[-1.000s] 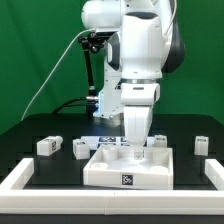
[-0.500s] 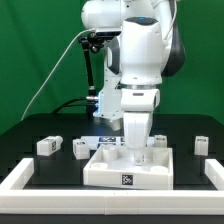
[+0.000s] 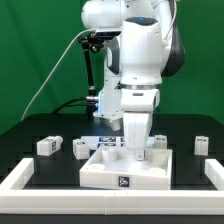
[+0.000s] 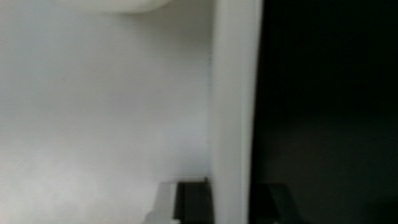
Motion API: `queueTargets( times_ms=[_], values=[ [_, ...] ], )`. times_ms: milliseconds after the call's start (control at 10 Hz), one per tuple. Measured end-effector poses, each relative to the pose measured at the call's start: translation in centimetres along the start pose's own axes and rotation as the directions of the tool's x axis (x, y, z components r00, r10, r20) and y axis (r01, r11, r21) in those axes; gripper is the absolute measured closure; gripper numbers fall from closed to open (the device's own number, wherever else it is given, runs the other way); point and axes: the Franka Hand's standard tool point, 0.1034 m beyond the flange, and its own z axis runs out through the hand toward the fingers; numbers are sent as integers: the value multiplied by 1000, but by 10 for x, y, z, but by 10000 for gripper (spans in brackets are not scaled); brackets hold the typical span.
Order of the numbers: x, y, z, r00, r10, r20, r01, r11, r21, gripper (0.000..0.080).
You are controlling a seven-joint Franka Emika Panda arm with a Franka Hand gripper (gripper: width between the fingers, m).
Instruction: Assemble one leg
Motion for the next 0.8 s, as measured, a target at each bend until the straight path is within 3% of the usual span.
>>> queueTargets(
  times_ms=[700, 800],
  values=[
    [0, 0, 0, 1000, -11, 0, 11, 1000, 0, 742],
    [-1, 5, 0, 995, -103, 2, 103, 995, -4, 742]
  ],
)
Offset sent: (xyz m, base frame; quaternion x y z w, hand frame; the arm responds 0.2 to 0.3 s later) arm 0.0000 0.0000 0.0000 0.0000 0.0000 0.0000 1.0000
